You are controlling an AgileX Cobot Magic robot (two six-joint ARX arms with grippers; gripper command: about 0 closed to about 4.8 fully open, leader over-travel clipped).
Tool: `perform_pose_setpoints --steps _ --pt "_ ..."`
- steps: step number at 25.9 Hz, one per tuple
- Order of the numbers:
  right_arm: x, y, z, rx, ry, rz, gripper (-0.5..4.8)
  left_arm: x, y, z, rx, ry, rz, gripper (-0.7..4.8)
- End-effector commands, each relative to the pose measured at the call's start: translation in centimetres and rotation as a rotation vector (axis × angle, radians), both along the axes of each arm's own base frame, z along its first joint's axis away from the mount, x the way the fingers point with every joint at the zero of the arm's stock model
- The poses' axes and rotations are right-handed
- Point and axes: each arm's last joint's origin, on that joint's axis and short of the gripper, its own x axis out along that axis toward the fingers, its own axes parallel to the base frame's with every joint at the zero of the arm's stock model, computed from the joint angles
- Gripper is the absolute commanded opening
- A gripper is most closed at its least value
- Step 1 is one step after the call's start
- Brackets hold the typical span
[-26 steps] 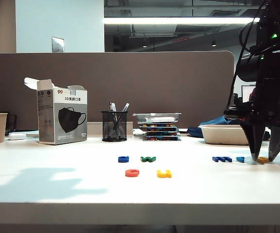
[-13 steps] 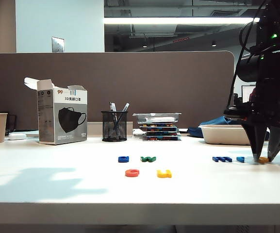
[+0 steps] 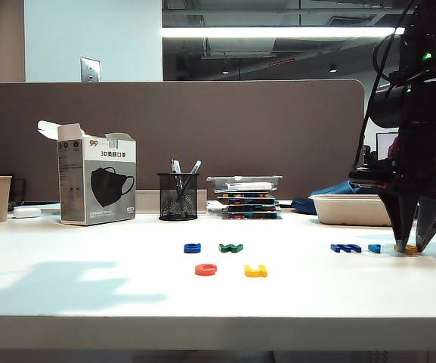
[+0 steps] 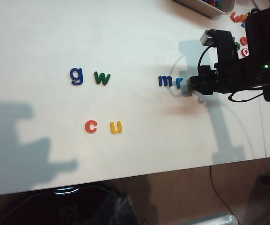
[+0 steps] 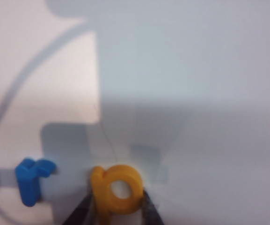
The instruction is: Select the appropriate letters from the row of letter magnets placed on the table to arrange into the word "cup".
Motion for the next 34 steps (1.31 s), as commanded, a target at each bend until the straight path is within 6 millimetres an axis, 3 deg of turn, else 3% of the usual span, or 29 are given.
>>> perform_pose_setpoints --steps 1,9,17,34 --pt "-0.1 0.0 -0.2 0.003 0.011 0.004 1.12 -0.1 0.0 0.2 -0.013 -0.009 0.0 -0.05" --pt "-0.2 0.0 0.0 0.002 0.02 0.002 1.13 -0.1 0.0 0.2 -0.013 -0.009 0.001 -0.05" --pt "0.3 0.1 2.0 0.007 -0.013 -0.004 1.17 -0.1 0.0 0.2 -0.013 -0.009 0.0 -0.05" --pt "-0.8 0.1 3.3 0.013 0.023 -0.072 1.17 -0.1 0.0 0.2 -0.013 -0.009 0.0 -0.05"
